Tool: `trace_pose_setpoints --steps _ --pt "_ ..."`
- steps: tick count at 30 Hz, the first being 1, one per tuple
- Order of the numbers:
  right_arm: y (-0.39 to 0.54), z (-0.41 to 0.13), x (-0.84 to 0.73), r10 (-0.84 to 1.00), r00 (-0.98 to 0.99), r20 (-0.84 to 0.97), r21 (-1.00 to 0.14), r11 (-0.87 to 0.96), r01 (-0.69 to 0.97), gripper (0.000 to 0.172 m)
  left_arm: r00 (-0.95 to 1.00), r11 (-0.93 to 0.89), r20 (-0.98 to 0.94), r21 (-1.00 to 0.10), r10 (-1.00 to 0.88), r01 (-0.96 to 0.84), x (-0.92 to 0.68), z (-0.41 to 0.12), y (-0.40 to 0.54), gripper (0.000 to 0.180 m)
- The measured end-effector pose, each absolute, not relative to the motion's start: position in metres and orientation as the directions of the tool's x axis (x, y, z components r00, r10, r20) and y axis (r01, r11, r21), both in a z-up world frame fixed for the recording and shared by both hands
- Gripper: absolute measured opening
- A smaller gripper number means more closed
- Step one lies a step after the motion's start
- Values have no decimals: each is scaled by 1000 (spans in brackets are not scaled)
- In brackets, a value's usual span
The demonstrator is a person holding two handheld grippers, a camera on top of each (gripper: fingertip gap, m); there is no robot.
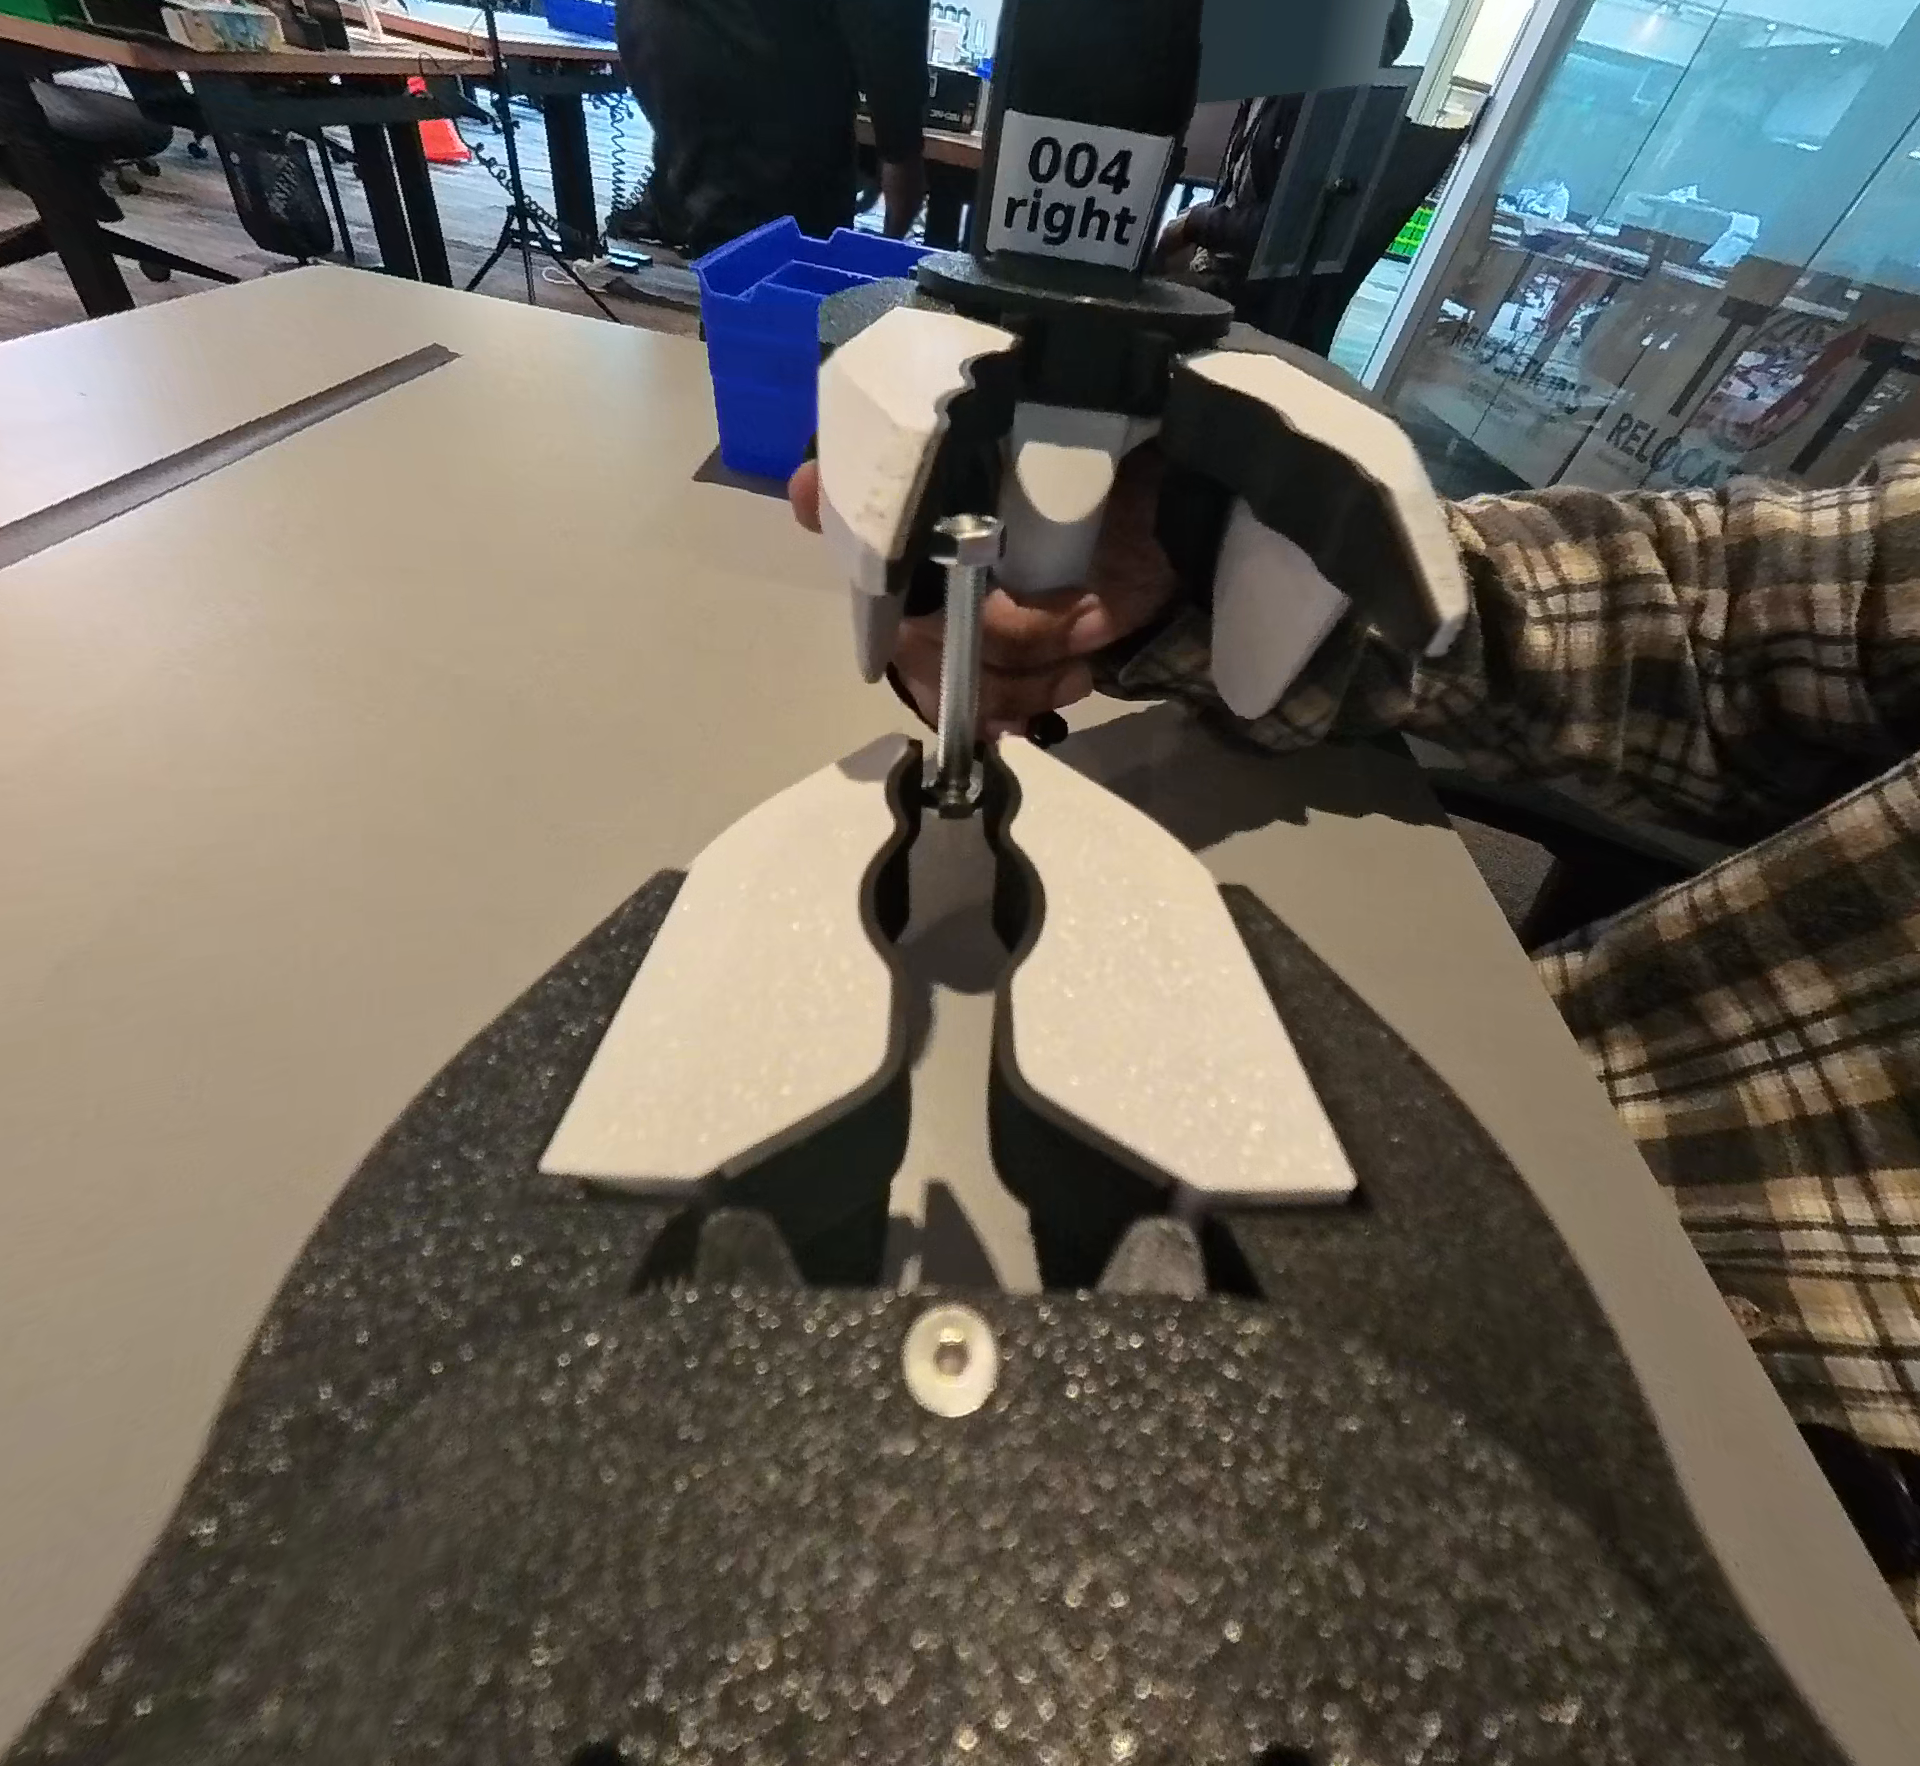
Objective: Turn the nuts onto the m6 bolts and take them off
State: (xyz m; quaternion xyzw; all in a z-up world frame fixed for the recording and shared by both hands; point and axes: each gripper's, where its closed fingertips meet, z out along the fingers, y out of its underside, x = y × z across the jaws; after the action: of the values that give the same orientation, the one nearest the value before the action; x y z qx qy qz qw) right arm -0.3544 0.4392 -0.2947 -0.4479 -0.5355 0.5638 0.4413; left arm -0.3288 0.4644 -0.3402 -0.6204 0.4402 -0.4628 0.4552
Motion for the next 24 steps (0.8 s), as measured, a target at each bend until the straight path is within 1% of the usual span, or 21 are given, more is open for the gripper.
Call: trace_pose_setpoints --steps 20,24 --pt "441 -293 -348 982 -187 -33 -999 -38 -19 70 191 -196 172 -973 -966 -118 -330 -339 466 10" --pt "443 -292 -353 982 -185 -47 -998 -52 -22 73 189 -191 168 -975 -968 -112 -329 -338 465 10"
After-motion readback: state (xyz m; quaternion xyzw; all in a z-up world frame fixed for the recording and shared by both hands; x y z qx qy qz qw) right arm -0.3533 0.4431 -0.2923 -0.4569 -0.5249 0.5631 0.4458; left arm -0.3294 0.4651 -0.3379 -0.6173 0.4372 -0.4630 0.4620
